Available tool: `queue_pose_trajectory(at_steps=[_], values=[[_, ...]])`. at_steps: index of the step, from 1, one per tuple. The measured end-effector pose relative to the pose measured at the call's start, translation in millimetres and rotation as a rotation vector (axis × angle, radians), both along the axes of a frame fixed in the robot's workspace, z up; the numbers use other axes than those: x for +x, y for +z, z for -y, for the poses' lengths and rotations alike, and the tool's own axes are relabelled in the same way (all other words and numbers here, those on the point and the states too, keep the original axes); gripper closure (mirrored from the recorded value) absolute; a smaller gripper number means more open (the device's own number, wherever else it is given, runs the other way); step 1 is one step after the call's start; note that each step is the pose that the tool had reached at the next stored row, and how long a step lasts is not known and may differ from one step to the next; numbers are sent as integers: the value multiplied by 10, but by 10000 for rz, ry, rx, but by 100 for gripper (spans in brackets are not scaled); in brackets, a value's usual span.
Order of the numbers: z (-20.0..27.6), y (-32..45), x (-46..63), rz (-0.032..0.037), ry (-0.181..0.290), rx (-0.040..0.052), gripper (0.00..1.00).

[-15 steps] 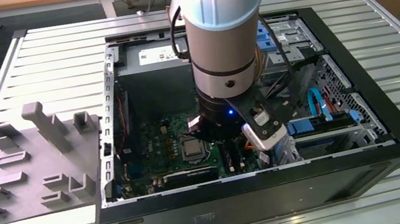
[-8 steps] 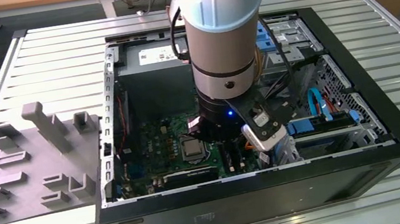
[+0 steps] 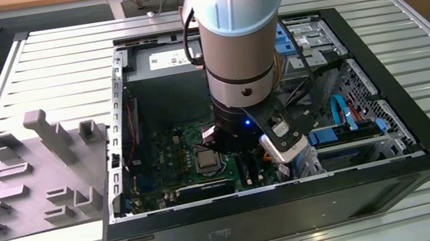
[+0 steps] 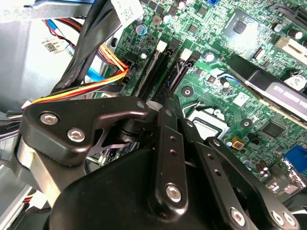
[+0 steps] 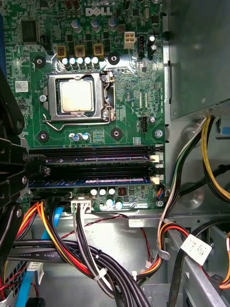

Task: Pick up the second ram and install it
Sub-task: 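Press down the second ram until it locks into place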

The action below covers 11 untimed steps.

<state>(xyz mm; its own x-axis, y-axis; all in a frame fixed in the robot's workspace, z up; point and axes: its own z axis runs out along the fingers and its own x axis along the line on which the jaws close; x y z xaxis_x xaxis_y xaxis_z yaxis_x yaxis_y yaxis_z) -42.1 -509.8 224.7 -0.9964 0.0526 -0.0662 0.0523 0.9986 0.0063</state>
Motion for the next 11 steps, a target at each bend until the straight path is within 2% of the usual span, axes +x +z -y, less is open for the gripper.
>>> queue_pose_trajectory(at_steps=[11], values=[[-1, -35, -3, 2, 0, 6, 89]])
